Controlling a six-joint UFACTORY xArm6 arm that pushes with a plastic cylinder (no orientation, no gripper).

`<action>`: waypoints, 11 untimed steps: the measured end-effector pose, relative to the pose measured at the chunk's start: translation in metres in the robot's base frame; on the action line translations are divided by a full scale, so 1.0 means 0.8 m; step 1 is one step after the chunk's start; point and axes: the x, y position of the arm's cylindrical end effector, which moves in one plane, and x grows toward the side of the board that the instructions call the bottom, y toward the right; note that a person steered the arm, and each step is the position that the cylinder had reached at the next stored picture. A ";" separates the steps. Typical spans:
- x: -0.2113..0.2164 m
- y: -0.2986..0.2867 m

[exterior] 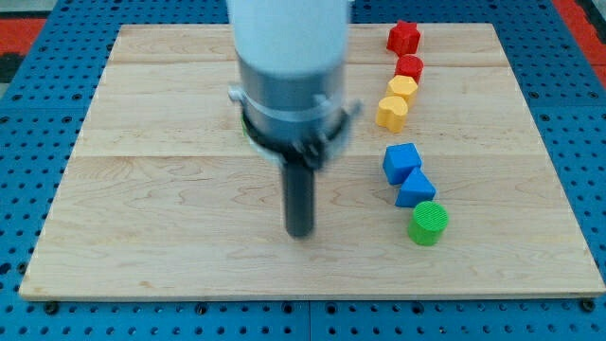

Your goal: Move the green circle into a green star

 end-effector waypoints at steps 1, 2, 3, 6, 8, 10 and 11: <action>0.052 0.074; 0.002 0.166; -0.033 0.172; -0.044 -0.046; -0.052 -0.139; -0.079 -0.109; -0.117 -0.095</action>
